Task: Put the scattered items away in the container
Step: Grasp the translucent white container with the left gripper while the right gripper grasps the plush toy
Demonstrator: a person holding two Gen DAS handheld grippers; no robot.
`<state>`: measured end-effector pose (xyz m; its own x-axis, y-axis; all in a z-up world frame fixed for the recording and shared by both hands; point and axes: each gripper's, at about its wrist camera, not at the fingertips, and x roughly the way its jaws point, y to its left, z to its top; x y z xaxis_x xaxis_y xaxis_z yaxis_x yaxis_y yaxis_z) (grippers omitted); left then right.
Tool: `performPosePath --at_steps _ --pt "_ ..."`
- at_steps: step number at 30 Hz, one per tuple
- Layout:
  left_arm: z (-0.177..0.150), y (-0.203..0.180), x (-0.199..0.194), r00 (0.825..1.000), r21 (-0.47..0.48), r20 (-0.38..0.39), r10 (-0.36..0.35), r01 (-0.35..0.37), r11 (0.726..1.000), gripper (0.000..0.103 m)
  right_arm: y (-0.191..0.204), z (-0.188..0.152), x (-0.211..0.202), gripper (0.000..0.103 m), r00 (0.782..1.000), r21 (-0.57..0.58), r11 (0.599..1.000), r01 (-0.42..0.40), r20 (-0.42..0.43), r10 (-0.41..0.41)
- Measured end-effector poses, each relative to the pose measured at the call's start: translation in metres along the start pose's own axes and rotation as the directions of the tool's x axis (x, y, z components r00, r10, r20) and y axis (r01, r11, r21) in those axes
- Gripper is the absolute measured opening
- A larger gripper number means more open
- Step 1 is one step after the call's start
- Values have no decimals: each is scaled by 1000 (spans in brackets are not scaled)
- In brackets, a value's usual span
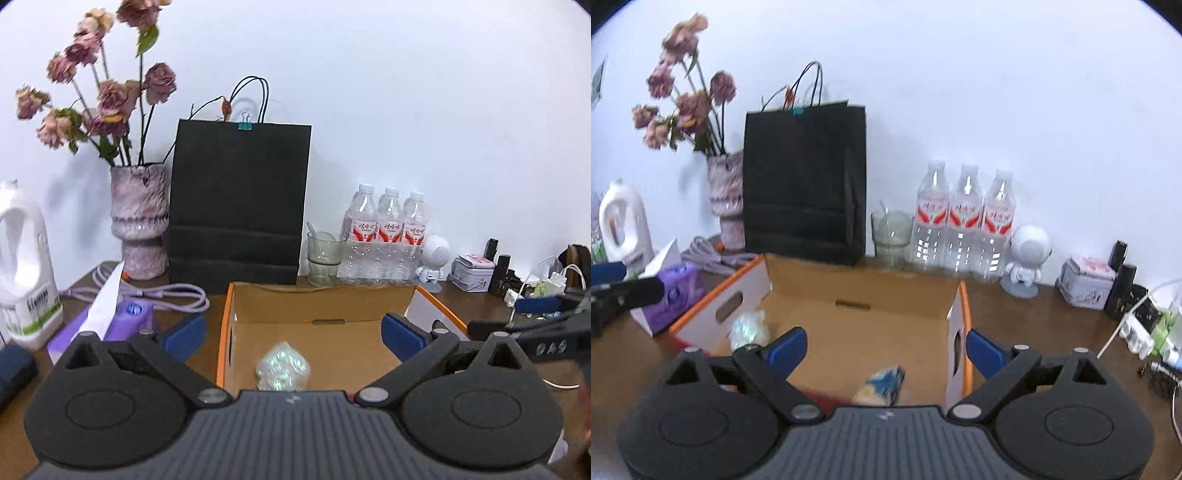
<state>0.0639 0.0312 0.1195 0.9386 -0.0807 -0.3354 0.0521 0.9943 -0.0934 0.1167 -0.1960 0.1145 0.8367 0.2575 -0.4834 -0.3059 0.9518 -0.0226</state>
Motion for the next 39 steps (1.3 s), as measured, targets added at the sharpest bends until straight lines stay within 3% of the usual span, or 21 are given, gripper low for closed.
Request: performPosePath --at_steps 5,9,11,13,16,19,21,24,27,28,30,35,39 --pt "-42 10 -38 998 -101 -9 64 -64 993 103 15 -35 -39 93 995 72 996 48 79 -54" --pt "-109 17 -92 995 -172 -46 91 -97 980 103 32 -101 -99 98 988 121 992 46 138 -63" --pt "-130 16 -105 993 -162 -95 73 -88 983 103 39 -134 -121 102 983 133 990 53 166 -75" --pt "-133 14 -103 989 -113 -130 66 -81 990 103 46 -154 -125 102 983 92 992 82 158 -95" --pt "-120 7 -87 993 -77 -110 51 -60 995 103 47 -157 -115 102 978 35 985 171 116 -174" --pt "-106 -5 -59 993 -47 -115 -14 8 999 103 33 -144 -102 102 981 127 978 163 86 -174" --pt "-97 -10 -34 983 -54 -185 -10 0 999 102 23 -134 -90 102 983 188 971 149 80 -166" --pt "-96 -19 -5 963 -26 -267 -20 13 1000 91 7 -124 -66 102 972 232 948 216 38 -231" --pt "-101 -24 11 946 6 -324 3 -1 1000 79 -13 -122 -49 88 972 279 932 233 -25 -235" --pt "-103 -23 14 940 4 -340 -9 11 1000 76 -19 -123 -42 70 975 291 931 222 -66 -212" --pt "-107 -20 15 934 -13 -357 -29 26 1000 67 -28 -126 -33 53 975 313 925 216 -120 -187" --pt "-109 -17 6 941 -33 -336 -29 19 999 66 -30 -130 -33 50 978 319 926 203 -117 -174" --pt "-103 -11 -25 962 -43 -273 -5 -7 999 66 -28 -125 -56 49 980 320 927 196 -26 -198"
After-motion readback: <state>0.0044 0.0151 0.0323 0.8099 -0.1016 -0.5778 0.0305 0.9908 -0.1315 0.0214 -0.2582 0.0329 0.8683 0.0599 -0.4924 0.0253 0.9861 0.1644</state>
